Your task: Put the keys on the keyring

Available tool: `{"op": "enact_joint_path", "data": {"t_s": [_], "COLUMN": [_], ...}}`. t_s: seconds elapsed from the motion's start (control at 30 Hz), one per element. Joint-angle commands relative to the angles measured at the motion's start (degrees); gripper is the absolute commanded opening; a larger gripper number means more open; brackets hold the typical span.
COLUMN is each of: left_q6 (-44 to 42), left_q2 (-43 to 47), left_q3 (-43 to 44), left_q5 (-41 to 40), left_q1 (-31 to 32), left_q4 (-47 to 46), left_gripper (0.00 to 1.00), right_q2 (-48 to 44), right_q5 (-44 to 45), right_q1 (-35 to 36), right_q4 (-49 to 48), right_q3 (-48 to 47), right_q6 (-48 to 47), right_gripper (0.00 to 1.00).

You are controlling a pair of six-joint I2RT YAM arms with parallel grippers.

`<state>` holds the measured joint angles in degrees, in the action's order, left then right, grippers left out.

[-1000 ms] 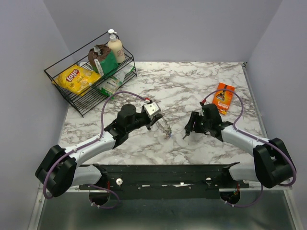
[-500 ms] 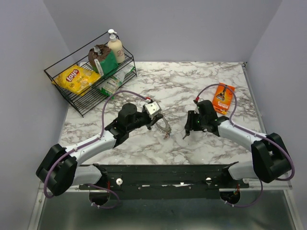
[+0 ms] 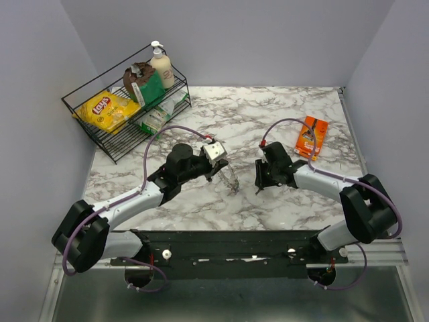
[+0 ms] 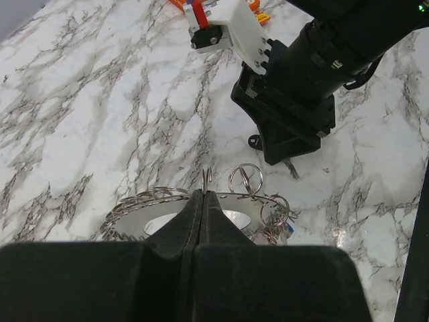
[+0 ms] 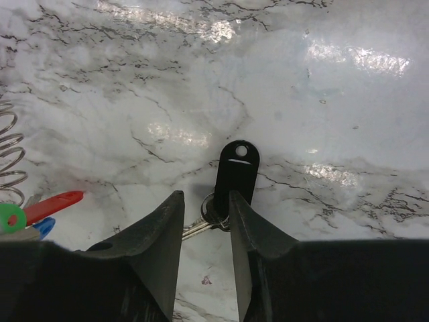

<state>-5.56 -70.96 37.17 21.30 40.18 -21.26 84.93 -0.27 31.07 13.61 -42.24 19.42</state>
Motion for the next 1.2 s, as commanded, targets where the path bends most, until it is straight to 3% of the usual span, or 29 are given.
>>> {"op": "enact_joint_path", "data": {"t_s": [0.0,0.17,0.47,0.6,0.77,0.87,1.0,1.17], "left_q6": [-0.59,-0.5,-0.33,-0.33,-0.24,-0.24,-0.06,-0.06], "left_q2": [-0.23,-0.93,-1.46,-1.38,-1.29,-1.29,-1.55,-1.38], "left_q3": [2.3,2.65,3.26,3.26,3.17,3.17,3.26,3.09], "left_q5": [1.46,1.64,2.08,2.08,2.17,2.34,2.6,2.52], "left_q1": [-0.28,-0.28,-0.19,-0.28,-0.37,-0.28,-0.28,-0.28], "left_q4": [-2.04,-1.95,-1.68,-1.51,-1.51,-1.6,-1.6,-1.6], "left_gripper": [0.0,0.0,0.0,0.0,0.0,0.0,0.0,0.0], "right_q2": [1.47,2.7,2.53,1.74,0.24,-0.9,-1.34,-1.08], "right_q5": [2.21,1.68,1.24,1.24,0.62,0.62,-0.87,-1.05], "right_q1": [0.4,0.4,0.4,0.4,0.4,0.4,0.75,1.36], "right_q4": [2.39,2.48,2.92,3.18,4.06,4.67,5.2,5.55], "right_q3": [-1.44,-1.62,-1.62,-1.71,-2.15,-2.41,-2.5,-2.67], "right_q6": [0.35,0.62,0.62,0.53,-0.08,-0.52,-0.79,-0.96], "right_gripper": [0.4,0.37,0.21,0.2,0.23,0.29,0.44,0.47]}}
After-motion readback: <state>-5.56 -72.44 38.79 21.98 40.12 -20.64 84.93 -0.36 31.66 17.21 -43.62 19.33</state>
